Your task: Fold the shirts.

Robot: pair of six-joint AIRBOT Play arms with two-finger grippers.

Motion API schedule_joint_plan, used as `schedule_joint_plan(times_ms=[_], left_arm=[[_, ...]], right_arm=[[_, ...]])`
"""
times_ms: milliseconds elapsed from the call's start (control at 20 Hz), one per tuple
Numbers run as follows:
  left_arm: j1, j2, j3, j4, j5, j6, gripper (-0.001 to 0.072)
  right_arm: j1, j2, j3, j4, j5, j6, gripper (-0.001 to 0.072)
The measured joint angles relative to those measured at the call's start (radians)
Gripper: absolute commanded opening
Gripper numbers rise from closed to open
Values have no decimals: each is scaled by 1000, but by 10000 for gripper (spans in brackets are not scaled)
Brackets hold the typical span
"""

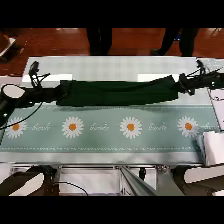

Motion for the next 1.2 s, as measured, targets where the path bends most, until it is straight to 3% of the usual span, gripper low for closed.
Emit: schedule_joint_plan(times_ms=[350,600,900,1200], left_arm=[[-356,-291,295,-23,42,1,23],[-588,-658,713,-24,-81,-95,23],[-790,-951,1064,-58,-182,-230,23],[-844,-1035,1190,-124,-236,-250,23]], right_arm=[[-33,492,-237,-145,63,-7,29],[-36,786,-357,-165,76,24,29],[-36,907,-385,-127,102,40,29],[-36,925,-388,-95,103,39,29]])
